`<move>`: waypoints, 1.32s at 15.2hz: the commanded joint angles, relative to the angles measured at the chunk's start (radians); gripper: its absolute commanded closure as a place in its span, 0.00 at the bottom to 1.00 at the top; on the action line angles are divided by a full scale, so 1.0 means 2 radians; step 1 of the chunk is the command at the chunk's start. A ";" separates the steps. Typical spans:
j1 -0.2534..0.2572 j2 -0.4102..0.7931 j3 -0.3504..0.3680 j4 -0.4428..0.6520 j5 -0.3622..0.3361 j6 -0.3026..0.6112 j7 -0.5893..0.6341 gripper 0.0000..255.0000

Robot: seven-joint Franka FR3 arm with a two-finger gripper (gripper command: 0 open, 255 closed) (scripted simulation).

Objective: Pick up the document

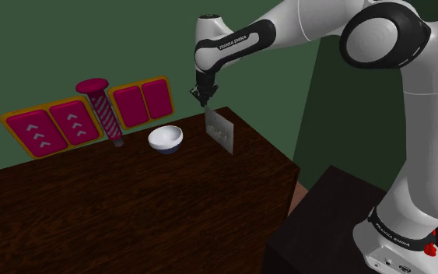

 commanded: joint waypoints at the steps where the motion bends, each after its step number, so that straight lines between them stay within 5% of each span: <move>1: 0.000 0.000 0.000 0.000 0.000 0.000 0.000 1.00; 20: 0.001 -0.010 0.001 0.085 0.002 -0.096 -0.004 1.00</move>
